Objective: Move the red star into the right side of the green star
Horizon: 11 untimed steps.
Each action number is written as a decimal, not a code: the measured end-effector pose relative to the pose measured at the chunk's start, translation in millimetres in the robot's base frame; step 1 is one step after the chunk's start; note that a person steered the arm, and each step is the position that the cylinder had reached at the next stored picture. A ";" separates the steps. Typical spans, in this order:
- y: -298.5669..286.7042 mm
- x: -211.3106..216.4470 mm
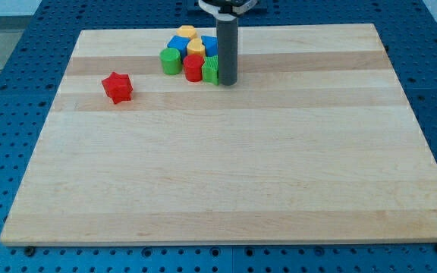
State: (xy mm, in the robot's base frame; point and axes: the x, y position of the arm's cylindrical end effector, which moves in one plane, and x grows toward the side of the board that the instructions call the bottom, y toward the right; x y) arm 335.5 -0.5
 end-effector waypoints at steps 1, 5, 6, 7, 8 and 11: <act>0.0 -18.2; -122.2 64.4; -194.0 68.8; -255.2 45.9; -239.0 22.2; -93.1 42.0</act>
State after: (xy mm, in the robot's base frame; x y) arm 377.5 -93.6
